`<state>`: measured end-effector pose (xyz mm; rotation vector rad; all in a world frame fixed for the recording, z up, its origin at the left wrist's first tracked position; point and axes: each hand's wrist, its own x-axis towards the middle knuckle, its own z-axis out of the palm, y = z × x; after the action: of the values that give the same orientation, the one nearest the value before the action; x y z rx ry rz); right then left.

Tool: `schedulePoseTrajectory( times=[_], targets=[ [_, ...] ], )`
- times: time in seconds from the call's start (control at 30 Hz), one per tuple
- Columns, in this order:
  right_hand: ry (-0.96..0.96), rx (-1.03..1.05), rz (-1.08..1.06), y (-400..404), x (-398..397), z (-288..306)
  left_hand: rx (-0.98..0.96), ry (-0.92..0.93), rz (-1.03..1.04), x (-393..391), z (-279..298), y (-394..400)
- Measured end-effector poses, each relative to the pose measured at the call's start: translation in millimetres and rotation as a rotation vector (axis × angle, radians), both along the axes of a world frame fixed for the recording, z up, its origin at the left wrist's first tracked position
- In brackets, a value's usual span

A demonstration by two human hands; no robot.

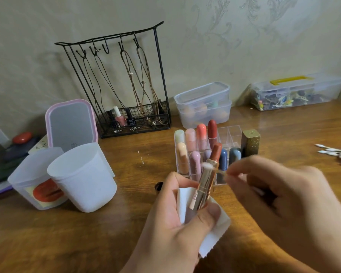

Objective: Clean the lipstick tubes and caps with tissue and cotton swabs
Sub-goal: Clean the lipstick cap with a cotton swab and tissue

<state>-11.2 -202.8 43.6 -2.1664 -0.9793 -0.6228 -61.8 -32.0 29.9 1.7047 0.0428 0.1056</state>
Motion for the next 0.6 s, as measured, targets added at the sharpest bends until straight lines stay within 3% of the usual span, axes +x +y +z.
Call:
schedulePoseTrajectory(
  times=[0.1, 0.17, 0.3, 0.37, 0.6],
  targets=[
    [-0.002, -0.052, 0.033, 0, -1, -2, 0.095, -0.079, 0.04, 0, -4, 1],
    [0.1, -0.021, 0.083, 0, -1, -4, 0.103, -0.06, 0.052, 0, -2, 1],
    [1.009, 0.523, 0.432, -3, -1, 0, -0.023, -0.009, 0.013, -1, 4, 1],
    [1.218, 0.554, 0.499, 2, 4, -1, -0.073, 0.021, 0.005, -1, 5, 1],
    [1.298, 0.581, 0.524, 4, 7, 0, -0.08, 0.057, 0.021, -1, 7, -1]
  ],
)
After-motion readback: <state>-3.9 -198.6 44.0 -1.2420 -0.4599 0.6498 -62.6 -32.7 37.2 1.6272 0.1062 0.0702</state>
